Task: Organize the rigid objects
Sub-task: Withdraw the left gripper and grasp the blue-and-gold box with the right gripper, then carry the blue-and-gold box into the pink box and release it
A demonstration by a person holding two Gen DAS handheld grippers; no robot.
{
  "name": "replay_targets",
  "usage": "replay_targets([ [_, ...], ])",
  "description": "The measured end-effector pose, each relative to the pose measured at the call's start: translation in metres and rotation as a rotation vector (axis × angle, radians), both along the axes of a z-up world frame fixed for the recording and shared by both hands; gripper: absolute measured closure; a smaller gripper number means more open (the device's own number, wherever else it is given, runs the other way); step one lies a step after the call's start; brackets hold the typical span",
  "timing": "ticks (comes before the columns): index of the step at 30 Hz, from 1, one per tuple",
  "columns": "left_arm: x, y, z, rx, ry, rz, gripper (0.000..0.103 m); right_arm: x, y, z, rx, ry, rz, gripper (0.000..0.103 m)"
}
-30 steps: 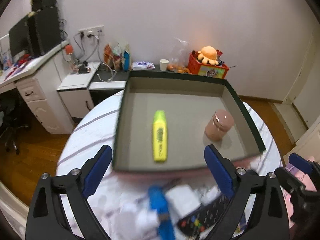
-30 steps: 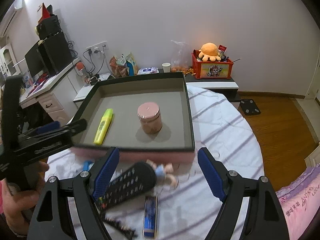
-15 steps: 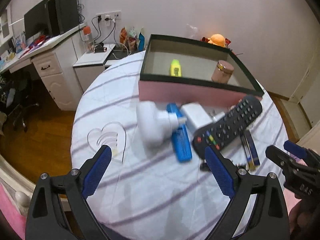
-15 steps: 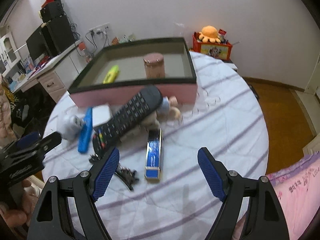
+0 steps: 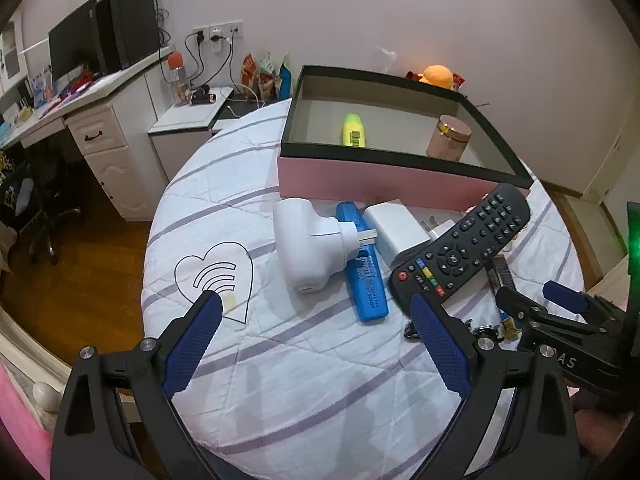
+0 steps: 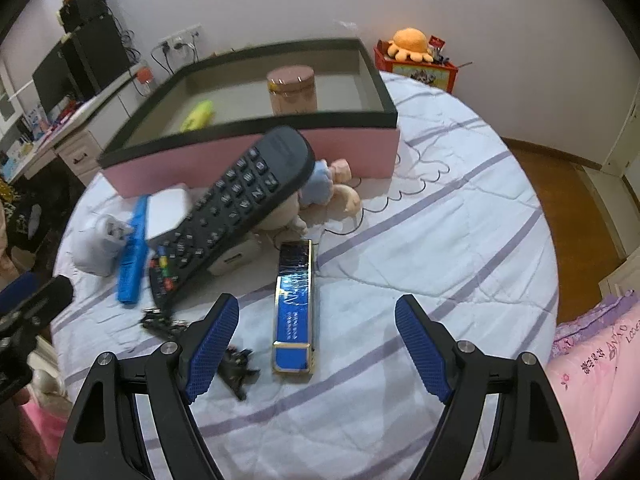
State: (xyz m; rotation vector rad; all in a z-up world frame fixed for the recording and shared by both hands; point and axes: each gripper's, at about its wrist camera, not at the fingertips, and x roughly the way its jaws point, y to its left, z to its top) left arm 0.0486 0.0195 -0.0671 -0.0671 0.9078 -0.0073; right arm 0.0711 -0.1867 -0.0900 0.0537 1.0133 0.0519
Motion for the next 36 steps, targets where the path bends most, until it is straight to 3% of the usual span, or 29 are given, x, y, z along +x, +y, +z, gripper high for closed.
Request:
replay_targets([
  [10,0.015,-0.005,-0.012,0.002,0.029,-0.02,0.006,0.009,0.004,-0.017,-0.063,0.007,0.004,0.053],
  [12,0.016,-0.005,-0.012,0.001,0.031,-0.019,0.006,0.006,0.006,-0.016,-0.061,0.003,0.025,0.081],
  [15,0.017,-0.006,-0.012,0.002,0.027,-0.018,0.006,0.003,0.012,-0.015,-0.092,-0.002,0.047,0.082],
  [24,0.015,-0.006,-0.01,0.014,0.014,-0.018,0.006,-0.006,0.001,-0.002,-0.032,-0.013,0.039,0.082],
  [36,0.05,-0.019,0.022,0.051,-0.04,-0.025,0.006,0.016,-0.007,0.067,0.01,-0.153,0.043,0.082],
])
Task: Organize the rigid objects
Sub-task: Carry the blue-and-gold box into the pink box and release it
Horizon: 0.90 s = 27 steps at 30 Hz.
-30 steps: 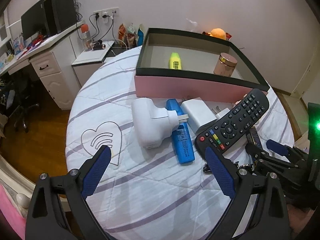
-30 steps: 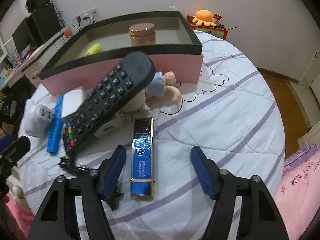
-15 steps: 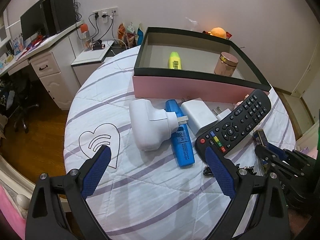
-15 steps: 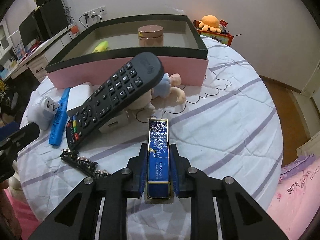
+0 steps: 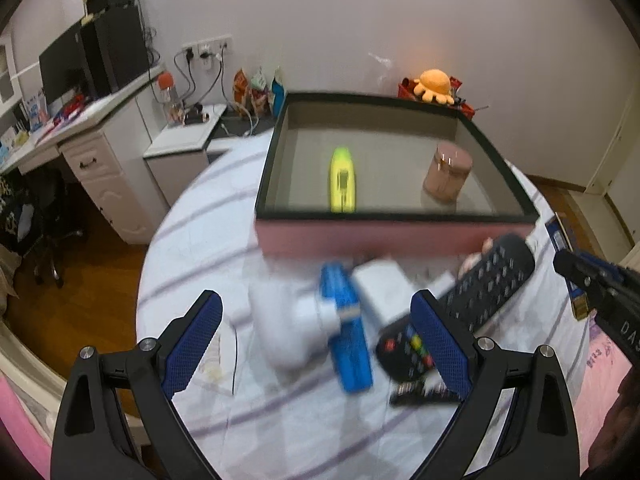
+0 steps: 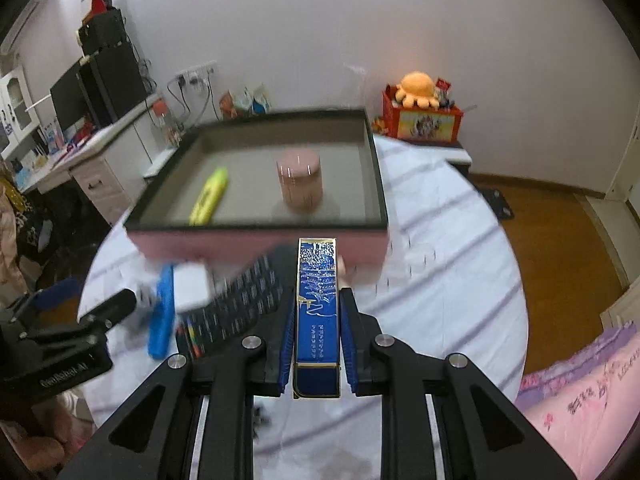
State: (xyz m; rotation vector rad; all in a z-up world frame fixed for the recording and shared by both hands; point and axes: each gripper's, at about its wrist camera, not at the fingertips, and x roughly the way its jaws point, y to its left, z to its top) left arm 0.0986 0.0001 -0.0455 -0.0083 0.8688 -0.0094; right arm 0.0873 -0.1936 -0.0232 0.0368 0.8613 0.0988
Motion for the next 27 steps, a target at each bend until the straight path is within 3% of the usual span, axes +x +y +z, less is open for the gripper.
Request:
replay_targets([
  [7,0.048,-0.006,0.015,0.016,-0.033,0.001,0.006,0.067,0.0,0.013,0.014,-0.033,0.0,0.082],
  [13,0.084,-0.002,0.011,-0.013,-0.017,0.019,0.006,0.123,0.002,-0.009,0.016,0.025,-0.016,0.082],
  [27,0.108,0.002,-0.006,-0.046,0.023,0.018,0.006,0.17,0.015,-0.058,-0.141,0.175,-0.013,0.082],
])
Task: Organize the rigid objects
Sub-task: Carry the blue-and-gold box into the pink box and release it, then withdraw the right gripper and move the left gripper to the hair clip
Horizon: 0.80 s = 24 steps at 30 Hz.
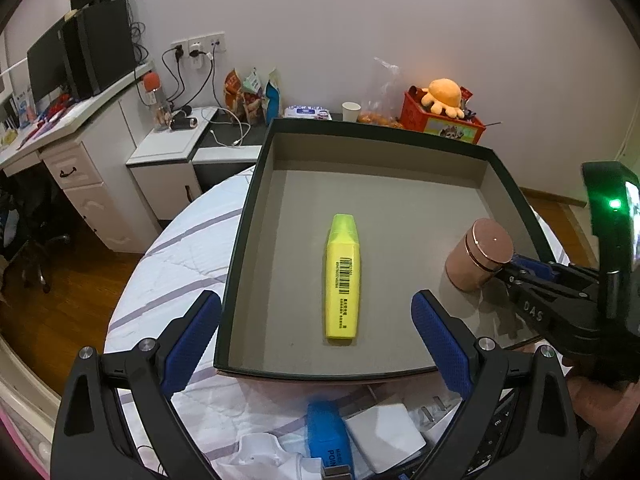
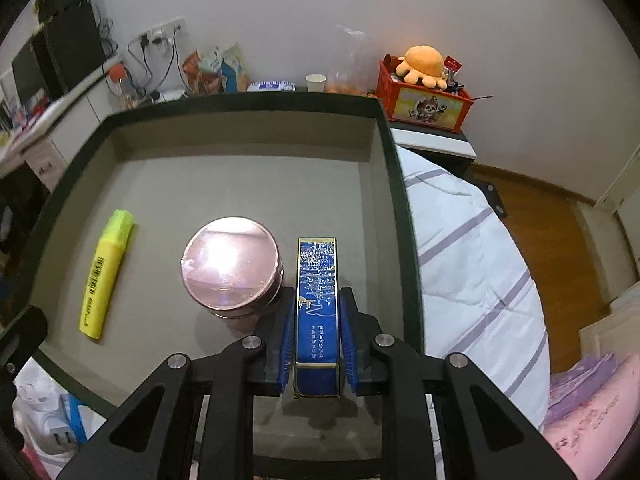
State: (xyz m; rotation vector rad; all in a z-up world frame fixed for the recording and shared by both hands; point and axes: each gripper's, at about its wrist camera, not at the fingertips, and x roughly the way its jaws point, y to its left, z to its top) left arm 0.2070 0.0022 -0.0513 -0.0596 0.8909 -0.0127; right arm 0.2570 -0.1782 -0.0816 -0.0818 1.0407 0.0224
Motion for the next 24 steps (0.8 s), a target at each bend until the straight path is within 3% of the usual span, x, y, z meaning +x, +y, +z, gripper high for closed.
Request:
replay_targets([
  [2,-0.002,0.001,0.0,-0.001,0.001,0.002,0.006,0.002,0.006,-0.002,-0.048,0.02,0.015,0.081],
  [5,-0.007,0.0,0.002,0.008,-0.005,0.003,0.006,0.001,0.003,0.0,-0.024,0.013,0.007,0.077],
  [15,-0.028,-0.004,0.014,0.022,-0.043,0.004,0.006,-0.025,-0.002,0.024,0.03,-0.091,0.007,0.031],
  [20,-0.048,-0.005,0.024,0.029,-0.074,0.003,0.006,-0.055,-0.014,0.054,0.055,-0.188,-0.017,0.029],
  [24,-0.068,-0.002,0.028,0.026,-0.085,-0.001,0.006,-0.094,-0.03,0.077,0.133,-0.253,-0.028,0.026],
])
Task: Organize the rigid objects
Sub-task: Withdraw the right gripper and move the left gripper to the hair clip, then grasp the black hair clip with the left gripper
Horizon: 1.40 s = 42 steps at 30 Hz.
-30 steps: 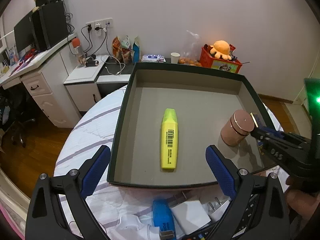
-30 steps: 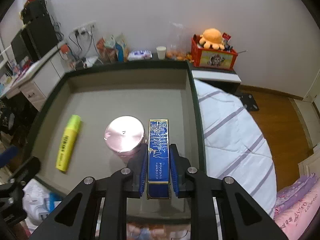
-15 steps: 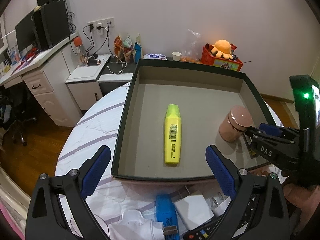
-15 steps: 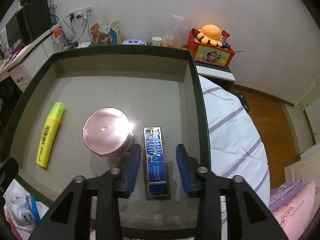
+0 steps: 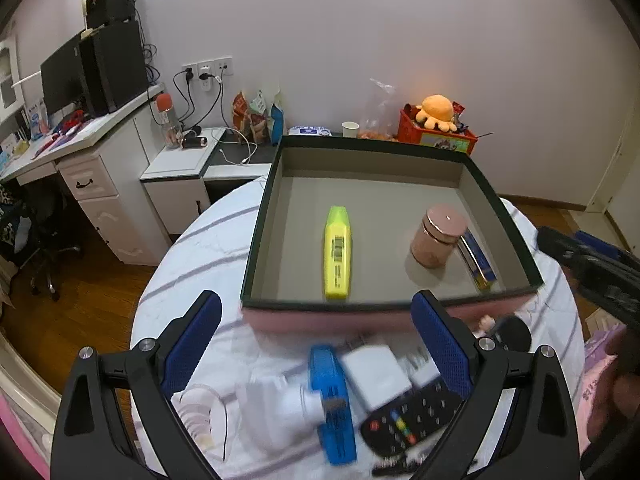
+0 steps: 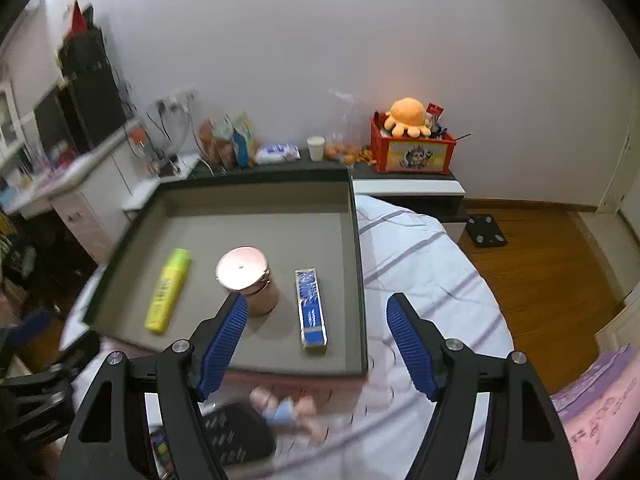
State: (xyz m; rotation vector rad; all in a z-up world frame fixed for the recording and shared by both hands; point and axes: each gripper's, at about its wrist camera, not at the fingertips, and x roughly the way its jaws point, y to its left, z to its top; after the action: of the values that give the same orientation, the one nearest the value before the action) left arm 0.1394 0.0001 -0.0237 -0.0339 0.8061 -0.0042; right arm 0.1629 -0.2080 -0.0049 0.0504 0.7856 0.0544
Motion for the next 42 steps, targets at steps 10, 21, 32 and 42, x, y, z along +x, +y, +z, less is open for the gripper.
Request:
replay_targets([
  [10,-0.059,-0.004,-0.008,0.019,0.032,-0.017,0.005,-0.088,0.003,0.003,0.071,-0.014,0.037,0.024],
  [21,-0.113,-0.01,-0.037,-0.022,0.128,-0.029,0.0,-0.132,-0.004,-0.025,0.112,0.052,0.055,0.02],
  [32,-0.102,-0.07,-0.068,-0.112,0.213,-0.071,0.0,-0.15,-0.031,-0.023,0.137,0.023,0.013,0.02],
  [42,-0.085,-0.092,-0.099,-0.031,0.238,0.037,0.001,-0.146,-0.051,-0.032,0.159,0.041,-0.002,0.02],
])
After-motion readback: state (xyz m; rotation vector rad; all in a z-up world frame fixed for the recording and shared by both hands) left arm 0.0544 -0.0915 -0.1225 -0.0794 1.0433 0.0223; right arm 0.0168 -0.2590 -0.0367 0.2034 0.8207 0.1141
